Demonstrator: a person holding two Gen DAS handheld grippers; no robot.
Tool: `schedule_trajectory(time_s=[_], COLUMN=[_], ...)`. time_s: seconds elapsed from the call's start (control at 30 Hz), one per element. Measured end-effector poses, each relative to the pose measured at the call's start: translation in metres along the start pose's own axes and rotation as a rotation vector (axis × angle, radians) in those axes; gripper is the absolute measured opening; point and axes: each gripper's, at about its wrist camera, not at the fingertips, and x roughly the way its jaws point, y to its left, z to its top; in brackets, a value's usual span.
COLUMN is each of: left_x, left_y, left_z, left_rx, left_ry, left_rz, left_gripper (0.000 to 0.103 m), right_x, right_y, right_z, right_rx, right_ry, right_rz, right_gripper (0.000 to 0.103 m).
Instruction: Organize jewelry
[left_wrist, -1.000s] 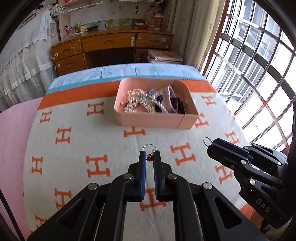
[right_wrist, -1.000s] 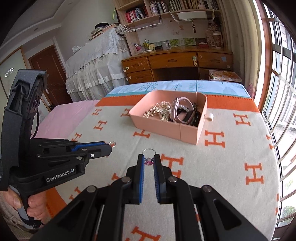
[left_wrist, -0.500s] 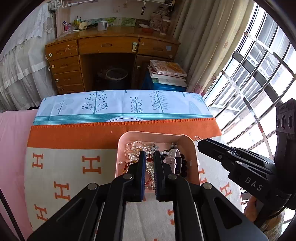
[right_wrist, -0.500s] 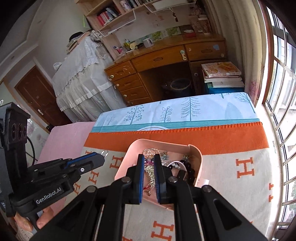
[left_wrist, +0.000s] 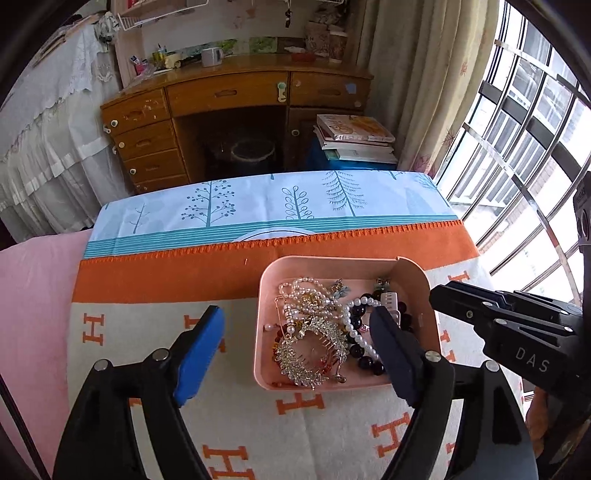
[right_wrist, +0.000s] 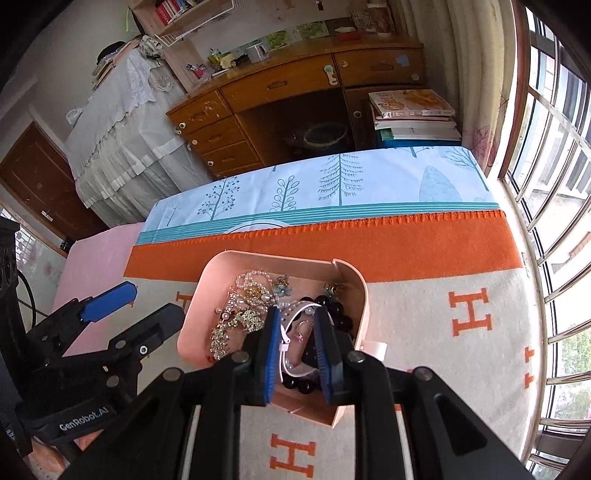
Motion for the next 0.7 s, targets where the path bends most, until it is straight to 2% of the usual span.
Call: schedule_trajectory(time_s=[0.07, 0.23, 0.33, 0.43, 0.47, 0.53, 0.57, 0.63, 0.7], left_x=[-0.012, -0.045, -0.068, -0.09, -0.097, -0.109, -0.113, -0.119, -0.123], left_y=[-0.001, -0.004, -0.005, -0.006, -0.005, -0.002, -0.001, 0.001, 0.004], left_z=[-0.005, -0.022, -0.041, -0.065, -0.075, -0.096, -0.106, -0.126, -0.146], left_rx=[0.003, 0.025, 0.039, 0.02, 0.006, -0.021, -0.032, -0.056, -0.086], left_ry=[-0.018, -0.045, -0.075, -0.107, -0.119, -0.137, -0.136, -0.128, -0.116], left_rz=[0.013, 0.032, 0.058, 0.087, 0.085, 0.08, 0.087, 0.104, 0.122], left_gripper=[0.087, 0.089, 0.09, 0.096, 0.101, 0.102, 0.102, 0.102, 0.102], right_x=[-0.011, -0.042, -0.058, -0.074, -0.079, -0.086, -0.089, -0.094, -0.097], right_y=[0.003, 0.016, 0.021, 0.025, 0.026, 0.027, 0.028, 0.03, 0.033], right_z=[-0.004, -0.024, -0.04, -0.061, -0.069, -0.087, -0.097, -0.116, -0.133], right_rx=[-0.002, -0.043, -0.054, -0.055, -0.053, -0.047, -0.046, -0.052, -0.056], right_ry=[-0.018, -0.066, -0.09, -0.107, -0.11, -0.116, -0.124, -0.138, -0.132], right_rz=[0.005, -0.001, 0.007, 0.015, 0.024, 0.037, 0.038, 0.037, 0.037], right_gripper=[0.019, 0.019, 0.019, 0.019, 0.022, 0.034, 0.043, 0.049, 0.049])
